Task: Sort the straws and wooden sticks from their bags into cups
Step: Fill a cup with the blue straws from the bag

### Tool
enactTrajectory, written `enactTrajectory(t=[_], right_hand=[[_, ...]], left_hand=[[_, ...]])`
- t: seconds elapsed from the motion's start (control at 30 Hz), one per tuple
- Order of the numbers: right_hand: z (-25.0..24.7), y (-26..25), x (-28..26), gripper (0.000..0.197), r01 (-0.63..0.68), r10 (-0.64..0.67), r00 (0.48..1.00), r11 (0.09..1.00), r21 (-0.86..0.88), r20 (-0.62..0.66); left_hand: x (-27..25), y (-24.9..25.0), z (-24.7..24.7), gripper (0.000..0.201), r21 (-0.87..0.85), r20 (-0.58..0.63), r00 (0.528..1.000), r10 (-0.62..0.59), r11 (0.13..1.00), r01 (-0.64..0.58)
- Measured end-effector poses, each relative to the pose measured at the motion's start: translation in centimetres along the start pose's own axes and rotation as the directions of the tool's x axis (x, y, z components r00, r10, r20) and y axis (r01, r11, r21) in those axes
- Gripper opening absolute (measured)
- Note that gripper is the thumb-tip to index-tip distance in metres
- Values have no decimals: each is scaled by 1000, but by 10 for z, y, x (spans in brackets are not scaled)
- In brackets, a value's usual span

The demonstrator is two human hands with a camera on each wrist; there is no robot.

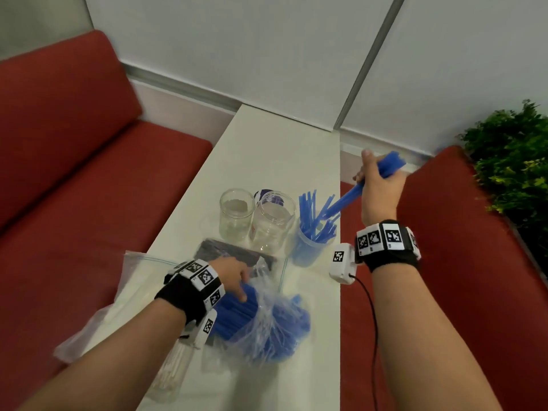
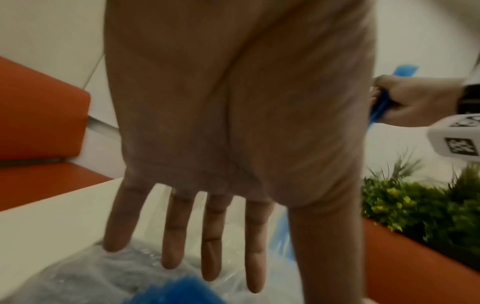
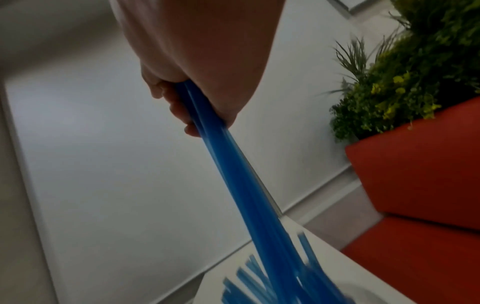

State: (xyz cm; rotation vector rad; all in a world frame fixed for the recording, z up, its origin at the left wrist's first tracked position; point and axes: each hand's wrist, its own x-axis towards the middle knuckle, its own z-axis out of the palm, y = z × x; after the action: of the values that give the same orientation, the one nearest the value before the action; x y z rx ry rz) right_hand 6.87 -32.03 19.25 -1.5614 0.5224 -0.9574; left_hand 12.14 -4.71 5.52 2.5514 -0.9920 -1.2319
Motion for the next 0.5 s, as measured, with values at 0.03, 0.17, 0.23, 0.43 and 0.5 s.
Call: enactTrajectory(t=[0.03,0.17,0.23,0.43,0.5], right_hand=[[3,12,0,41,-26,26,1000,1000,-14,-9],[9,60,-2,39,-106,105,994,992,-71,-10],[9,82,-6,38,-140,144,989,983,-119,26],[-1,109,-15,22,-163,178,981,971,-174,73],[-3,106,-14,17,-123,135,989,977,-171,62]], left_hand=[[2,-3,6,71,101,42,999,-33,994,29],[17,-15,32,105,320,92,988,-120,944,85],[23,-18,39,106,354,97,986,-132,931,90],[33,-19,38,77,336,96,995,-20,942,-13],[35,-18,32,69,332,112,994,-12,943,-26]])
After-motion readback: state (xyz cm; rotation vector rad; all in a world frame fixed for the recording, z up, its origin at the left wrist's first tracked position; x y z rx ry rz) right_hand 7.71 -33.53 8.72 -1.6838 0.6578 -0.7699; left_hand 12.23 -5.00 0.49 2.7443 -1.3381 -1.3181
